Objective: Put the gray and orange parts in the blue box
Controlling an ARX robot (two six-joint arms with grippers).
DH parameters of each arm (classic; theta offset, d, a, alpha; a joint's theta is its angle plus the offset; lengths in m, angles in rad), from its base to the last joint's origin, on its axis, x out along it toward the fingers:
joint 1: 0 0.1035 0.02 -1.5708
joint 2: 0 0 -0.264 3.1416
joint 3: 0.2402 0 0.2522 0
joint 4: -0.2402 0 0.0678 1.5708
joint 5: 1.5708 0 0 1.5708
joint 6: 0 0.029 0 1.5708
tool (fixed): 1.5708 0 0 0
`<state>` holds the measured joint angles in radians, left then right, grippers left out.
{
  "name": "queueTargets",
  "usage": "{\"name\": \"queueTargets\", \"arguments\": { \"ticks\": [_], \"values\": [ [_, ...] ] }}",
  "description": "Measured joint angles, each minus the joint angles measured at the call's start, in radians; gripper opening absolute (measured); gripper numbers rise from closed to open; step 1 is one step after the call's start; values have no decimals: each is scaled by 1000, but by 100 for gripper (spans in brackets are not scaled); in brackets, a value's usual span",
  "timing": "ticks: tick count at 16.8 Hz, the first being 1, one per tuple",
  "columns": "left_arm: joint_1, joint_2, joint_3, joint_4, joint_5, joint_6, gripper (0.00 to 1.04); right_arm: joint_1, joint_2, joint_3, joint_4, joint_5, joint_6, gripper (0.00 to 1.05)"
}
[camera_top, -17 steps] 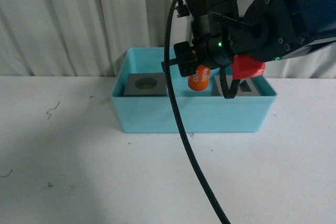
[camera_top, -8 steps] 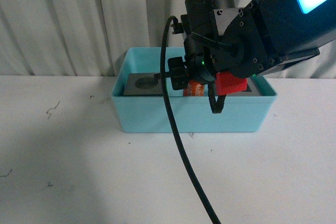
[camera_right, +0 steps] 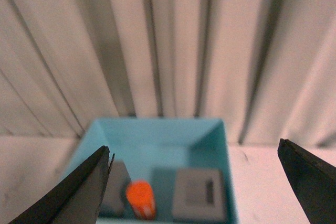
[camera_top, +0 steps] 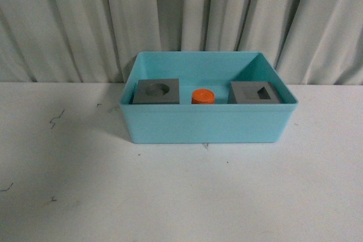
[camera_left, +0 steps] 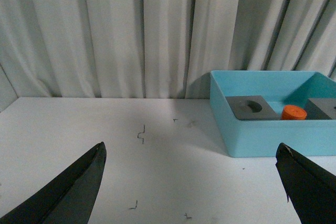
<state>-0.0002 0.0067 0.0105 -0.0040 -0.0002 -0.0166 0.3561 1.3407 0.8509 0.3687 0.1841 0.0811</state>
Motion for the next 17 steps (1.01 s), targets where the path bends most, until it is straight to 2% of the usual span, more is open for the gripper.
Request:
{"name": "queueTargets", "arguments": {
  "ticks": [8,9,10,11,12,13,14,15,17],
  "values": [
    [0,0,0,0,0,0,98,-5,-404,-332,-379,100,71,98],
    [0,0,0,0,0,0,98,51,-599,-415,-564,179,143,98],
    [0,0,0,0,0,0,98,107,-690,-439,-679,209,200,98],
    [0,0,0,0,0,0,98,212,-777,-445,-827,269,323,98],
    [0,0,0,0,0,0,98,238,-782,-445,-871,269,369,98],
    [0,0,0,0,0,0,98,240,-777,-456,-858,285,401,97],
    [0,0,0,0,3,0,98,245,-896,-599,-544,375,322,86],
    [0,0,0,-1,-8,0,98,242,-1007,-679,-430,372,234,78],
    [0,0,0,0,-2,0,98,131,-1144,-739,-300,314,62,60]
  ]
}}
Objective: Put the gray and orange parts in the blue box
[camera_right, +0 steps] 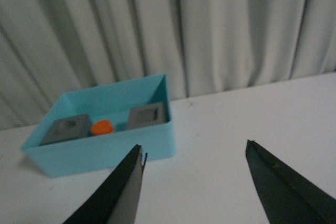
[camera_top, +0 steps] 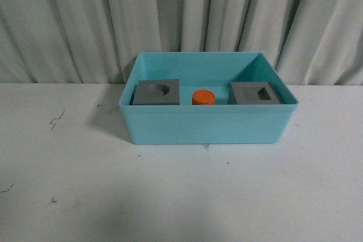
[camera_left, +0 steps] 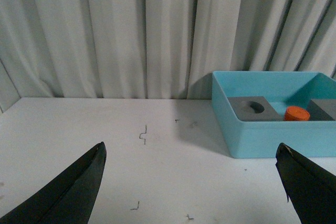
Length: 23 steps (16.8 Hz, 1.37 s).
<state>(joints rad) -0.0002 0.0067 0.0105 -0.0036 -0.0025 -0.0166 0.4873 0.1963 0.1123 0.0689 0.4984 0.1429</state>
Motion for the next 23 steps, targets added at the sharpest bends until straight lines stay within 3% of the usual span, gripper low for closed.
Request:
{"name": "queueTargets", "arguments": {
  "ticks": [3,5,6,9,11,20,21,23],
  "values": [
    [0,0,0,0,2,0,98,-142,-76,-26,-35,-151,-103,31],
    [0,0,0,0,2,0,98,-241,-110,-47,-53,-245,-121,5],
    [0,0,0,0,2,0,98,-269,-122,-48,-55,-273,-128,2],
    [0,0,0,0,2,0,98,-347,-143,-62,-71,-362,-134,2],
    [0,0,0,0,2,0,98,-497,-194,-97,-69,-476,-136,2],
    [0,0,0,0,2,0,98,-488,-192,-100,-72,-498,-137,2],
    [0,0,0,0,2,0,98,-488,-192,-100,-72,-498,-137,14],
    [0,0,0,0,2,0,98,-488,-192,-100,-72,-498,-137,19]
  ]
}}
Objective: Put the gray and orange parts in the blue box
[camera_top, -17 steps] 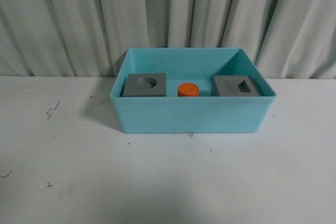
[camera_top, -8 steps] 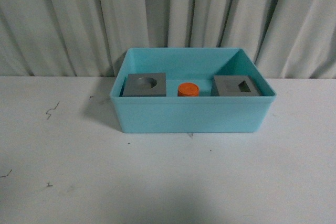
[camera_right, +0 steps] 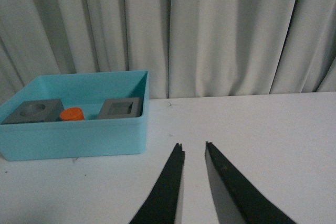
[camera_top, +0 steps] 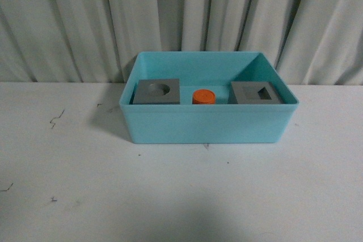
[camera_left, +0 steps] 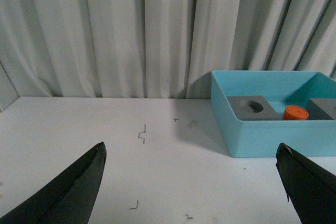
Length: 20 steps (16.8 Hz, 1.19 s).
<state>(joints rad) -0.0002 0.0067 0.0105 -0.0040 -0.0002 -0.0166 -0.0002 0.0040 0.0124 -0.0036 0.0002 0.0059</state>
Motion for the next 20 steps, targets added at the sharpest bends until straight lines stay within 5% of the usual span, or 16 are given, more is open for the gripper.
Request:
{"name": "queueTargets", "arguments": {
  "ticks": [7,12,20],
  "values": [
    [0,0,0,0,0,0,98,0,0,0,0,0,0,39],
    [0,0,0,0,0,0,98,0,0,0,0,0,0,100],
    [0,0,0,0,0,0,98,0,0,0,0,0,0,98]
  ]
}}
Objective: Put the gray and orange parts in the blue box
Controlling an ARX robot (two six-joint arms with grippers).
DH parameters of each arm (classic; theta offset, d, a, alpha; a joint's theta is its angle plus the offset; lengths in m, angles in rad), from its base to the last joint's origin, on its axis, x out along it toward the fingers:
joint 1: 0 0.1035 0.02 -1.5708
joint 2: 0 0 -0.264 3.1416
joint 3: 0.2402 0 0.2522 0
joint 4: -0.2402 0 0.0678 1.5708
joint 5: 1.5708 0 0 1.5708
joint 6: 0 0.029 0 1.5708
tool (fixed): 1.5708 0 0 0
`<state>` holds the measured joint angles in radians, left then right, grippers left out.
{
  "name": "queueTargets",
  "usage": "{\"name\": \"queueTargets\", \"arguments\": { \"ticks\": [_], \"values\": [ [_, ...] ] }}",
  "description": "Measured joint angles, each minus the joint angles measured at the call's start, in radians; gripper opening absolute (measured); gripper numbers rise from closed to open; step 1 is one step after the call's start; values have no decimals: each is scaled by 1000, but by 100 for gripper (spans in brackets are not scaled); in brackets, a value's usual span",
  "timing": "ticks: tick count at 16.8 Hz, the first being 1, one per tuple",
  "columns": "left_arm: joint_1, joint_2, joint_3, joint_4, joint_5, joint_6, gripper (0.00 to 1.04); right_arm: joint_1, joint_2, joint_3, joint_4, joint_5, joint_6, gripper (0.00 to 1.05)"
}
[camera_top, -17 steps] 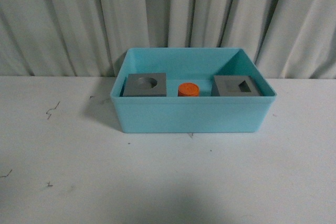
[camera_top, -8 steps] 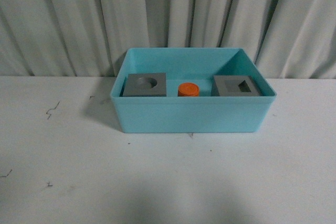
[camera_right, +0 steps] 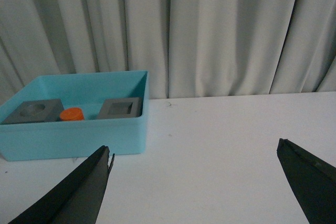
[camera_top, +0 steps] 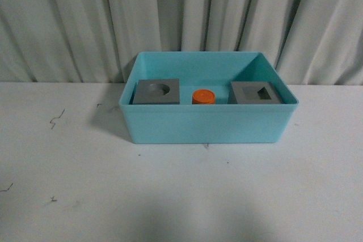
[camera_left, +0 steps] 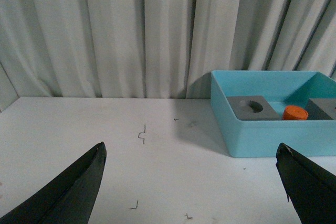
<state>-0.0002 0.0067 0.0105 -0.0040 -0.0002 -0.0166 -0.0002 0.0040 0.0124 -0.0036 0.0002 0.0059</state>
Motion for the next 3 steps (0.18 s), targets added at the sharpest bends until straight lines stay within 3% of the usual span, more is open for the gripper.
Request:
{"name": "queueTargets", "arguments": {
  "ticks": [3],
  "values": [
    [0,0,0,0,0,0,98,0,0,0,0,0,0,98]
  ]
}}
